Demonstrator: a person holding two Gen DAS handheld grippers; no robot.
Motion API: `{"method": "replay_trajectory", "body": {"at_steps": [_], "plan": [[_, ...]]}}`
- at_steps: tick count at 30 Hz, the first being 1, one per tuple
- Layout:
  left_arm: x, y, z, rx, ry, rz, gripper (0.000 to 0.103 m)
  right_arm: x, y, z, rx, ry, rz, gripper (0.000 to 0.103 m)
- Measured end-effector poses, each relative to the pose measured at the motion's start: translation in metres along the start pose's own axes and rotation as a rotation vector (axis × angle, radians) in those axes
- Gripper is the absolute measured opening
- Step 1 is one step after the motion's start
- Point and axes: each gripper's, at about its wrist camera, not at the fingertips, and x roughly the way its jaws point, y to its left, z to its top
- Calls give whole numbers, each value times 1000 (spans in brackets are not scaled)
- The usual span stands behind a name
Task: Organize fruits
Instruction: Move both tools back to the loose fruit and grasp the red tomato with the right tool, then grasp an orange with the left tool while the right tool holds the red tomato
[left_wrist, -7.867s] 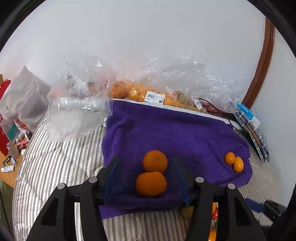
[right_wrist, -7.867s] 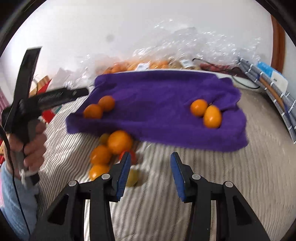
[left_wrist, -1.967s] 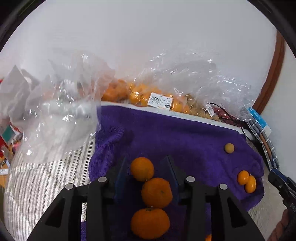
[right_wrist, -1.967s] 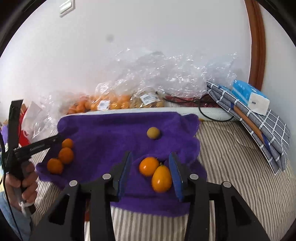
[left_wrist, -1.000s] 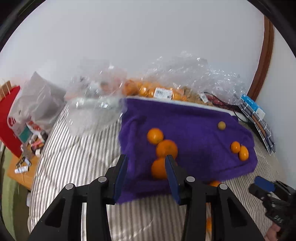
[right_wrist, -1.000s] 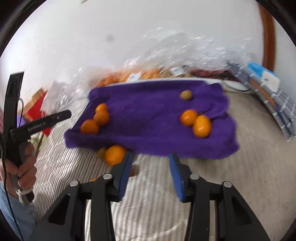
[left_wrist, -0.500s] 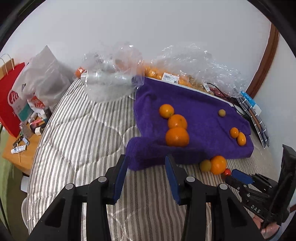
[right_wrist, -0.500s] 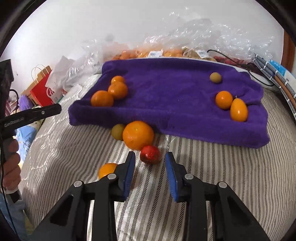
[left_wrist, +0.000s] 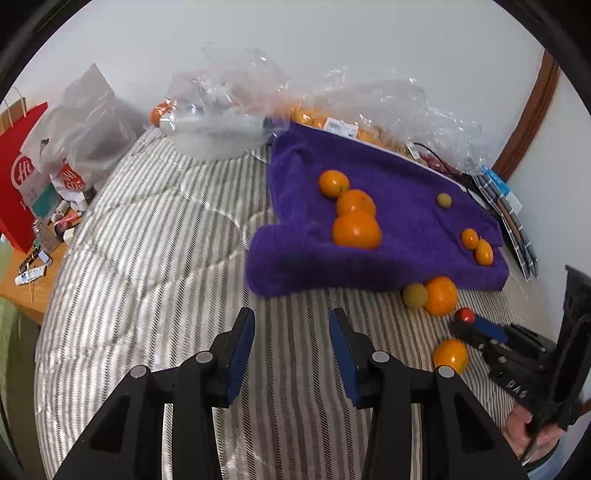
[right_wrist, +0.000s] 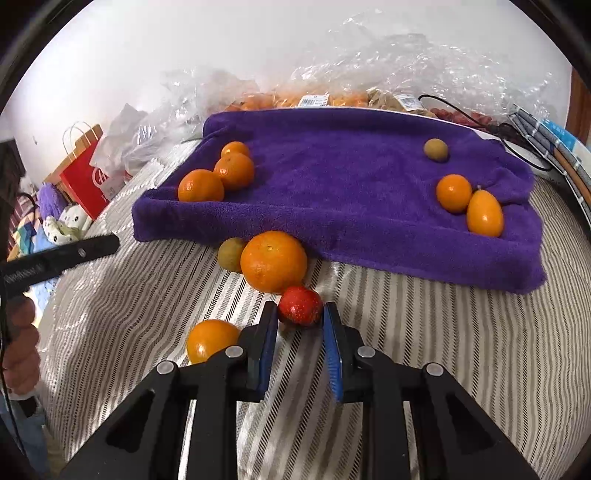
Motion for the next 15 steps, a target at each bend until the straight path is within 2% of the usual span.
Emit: {"method": "replay_trajectory", "body": {"at_steps": [6,15], "plan": [[14,-20,-13,12,61,-79,40,-26,-23,-10,26,-36,-50,25],[21,-67,-33,93,112,-193,41,-50,-69,-32,104,-51,-126,25]]}}
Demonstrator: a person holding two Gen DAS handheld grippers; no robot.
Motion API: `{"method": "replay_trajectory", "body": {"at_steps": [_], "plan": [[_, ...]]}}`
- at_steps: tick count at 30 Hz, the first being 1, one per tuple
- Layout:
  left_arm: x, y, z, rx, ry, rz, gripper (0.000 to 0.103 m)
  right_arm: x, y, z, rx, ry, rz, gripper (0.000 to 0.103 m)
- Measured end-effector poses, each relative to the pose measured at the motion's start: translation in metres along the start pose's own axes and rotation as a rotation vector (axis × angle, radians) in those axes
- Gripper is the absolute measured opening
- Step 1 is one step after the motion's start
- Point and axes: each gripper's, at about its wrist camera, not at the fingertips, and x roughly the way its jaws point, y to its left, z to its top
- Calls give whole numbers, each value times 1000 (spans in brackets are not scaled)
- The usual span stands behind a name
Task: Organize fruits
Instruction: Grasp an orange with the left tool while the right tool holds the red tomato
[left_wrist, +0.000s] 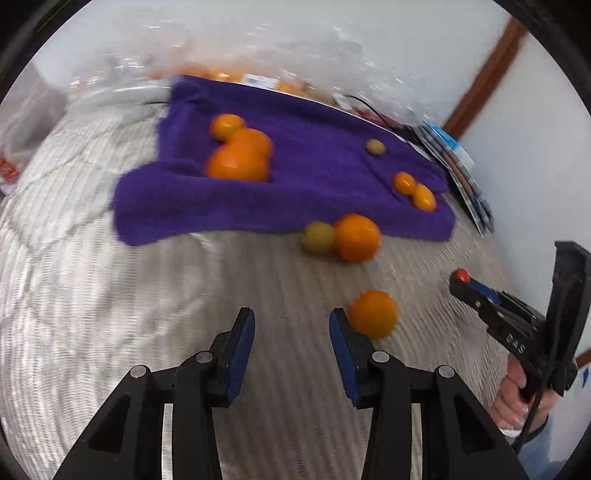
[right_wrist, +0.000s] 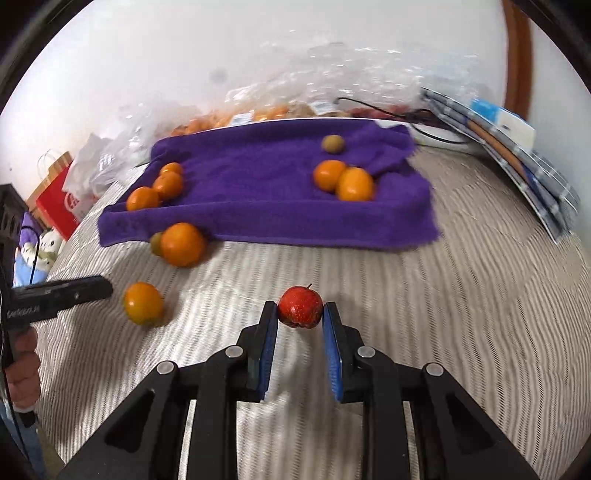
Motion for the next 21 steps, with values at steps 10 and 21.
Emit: {"method": "replay_trajectory", "body": {"at_steps": [10,21], "plan": [[14,-51,1,101,16,-30,44,-23,-50,-12,80,-23,-63,25],[35,-75,5,123,30,-37,43,-30,-69,-18,110,-20,-80,25]]}}
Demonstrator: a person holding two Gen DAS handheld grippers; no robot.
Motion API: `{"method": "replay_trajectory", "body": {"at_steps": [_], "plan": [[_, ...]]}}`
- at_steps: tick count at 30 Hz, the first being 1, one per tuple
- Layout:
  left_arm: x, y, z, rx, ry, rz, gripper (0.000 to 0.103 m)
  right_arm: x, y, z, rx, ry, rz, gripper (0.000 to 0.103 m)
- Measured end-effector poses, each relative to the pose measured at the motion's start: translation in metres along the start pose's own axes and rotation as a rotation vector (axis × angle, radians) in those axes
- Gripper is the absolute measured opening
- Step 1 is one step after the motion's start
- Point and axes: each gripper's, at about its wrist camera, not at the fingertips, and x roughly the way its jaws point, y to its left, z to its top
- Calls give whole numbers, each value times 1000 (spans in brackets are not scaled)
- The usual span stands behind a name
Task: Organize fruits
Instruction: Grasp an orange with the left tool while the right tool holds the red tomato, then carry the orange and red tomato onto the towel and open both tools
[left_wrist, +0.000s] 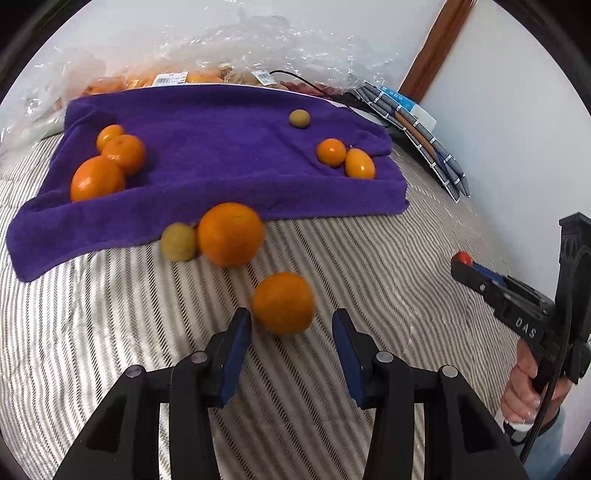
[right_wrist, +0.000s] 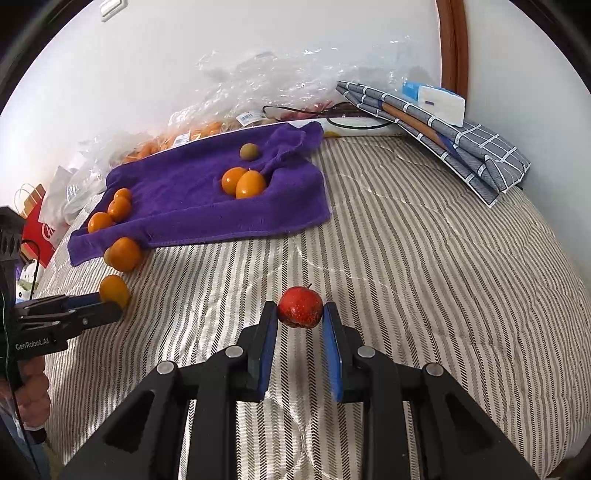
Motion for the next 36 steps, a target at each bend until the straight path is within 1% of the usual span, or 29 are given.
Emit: {"method": "replay_trajectory", "body": {"at_steps": [3,9,13,22,28,36], "plan": [[5,-4,2,7,-3,14,32,1,0,0,1,8,4,25],[3,-1,3,17,-24,31,32,5,7,-1,-12,14,10,25],[-10,12,8,-11,-58,36,32,8,14,5,-21,10,18,25],[-39,41,26,-54,-130,79,32,3,29,33,-42,-43,39,25],[-58,59,40,-74,-178,128,32,-3,34,50,-56,-77,41,25],[-79,75,60,-94,-235,158,32,-2,41,73,-56,-107,55,25]]}}
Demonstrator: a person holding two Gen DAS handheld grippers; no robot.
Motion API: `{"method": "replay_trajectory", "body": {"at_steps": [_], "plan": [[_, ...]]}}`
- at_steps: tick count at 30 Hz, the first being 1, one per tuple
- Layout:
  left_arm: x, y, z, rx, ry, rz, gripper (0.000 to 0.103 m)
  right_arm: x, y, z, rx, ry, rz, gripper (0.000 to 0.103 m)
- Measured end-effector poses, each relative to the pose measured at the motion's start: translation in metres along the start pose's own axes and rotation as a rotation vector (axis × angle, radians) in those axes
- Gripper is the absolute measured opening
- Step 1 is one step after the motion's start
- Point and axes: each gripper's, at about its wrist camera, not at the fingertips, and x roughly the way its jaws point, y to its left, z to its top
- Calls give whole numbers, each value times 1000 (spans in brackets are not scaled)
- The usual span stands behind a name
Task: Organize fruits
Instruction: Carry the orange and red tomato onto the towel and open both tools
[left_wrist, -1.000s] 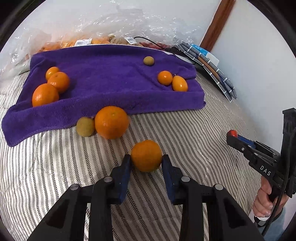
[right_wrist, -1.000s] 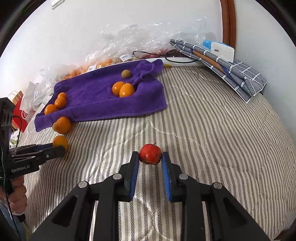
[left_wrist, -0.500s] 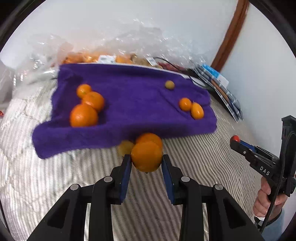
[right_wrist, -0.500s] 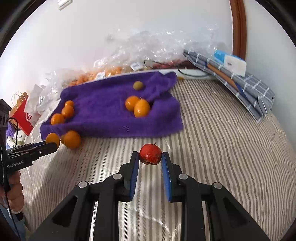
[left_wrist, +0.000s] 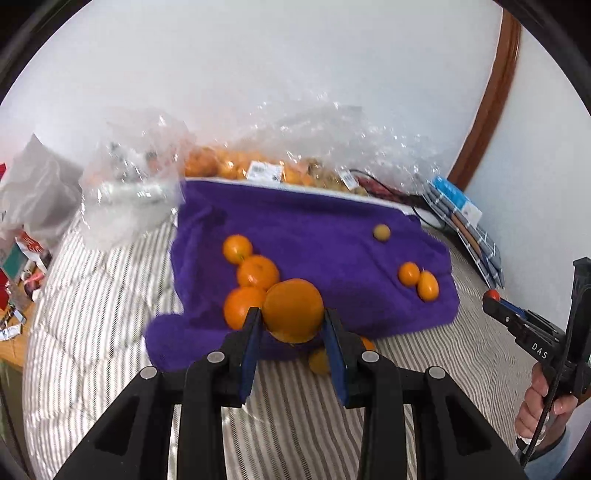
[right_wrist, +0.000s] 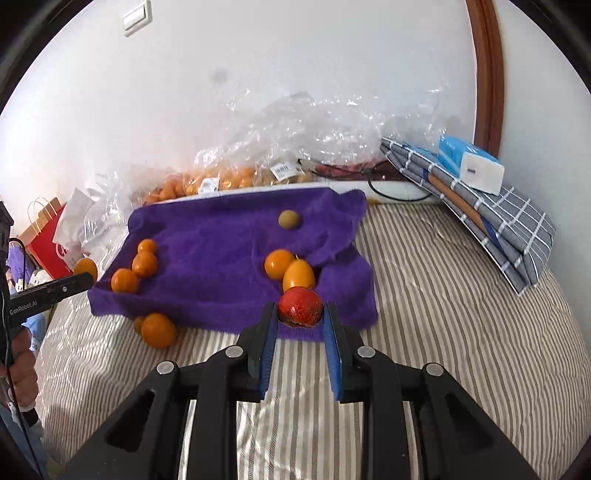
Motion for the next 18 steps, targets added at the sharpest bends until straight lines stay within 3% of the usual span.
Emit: {"method": "replay_trajectory", "body": {"at_steps": [10,18], "plan": [[5,11,20,-55,-26,-13,32,13,2,26,12,-10,23,25],[18,22,43,-69,-55,29,32,30,1,49,-1,-26,19,25]]}}
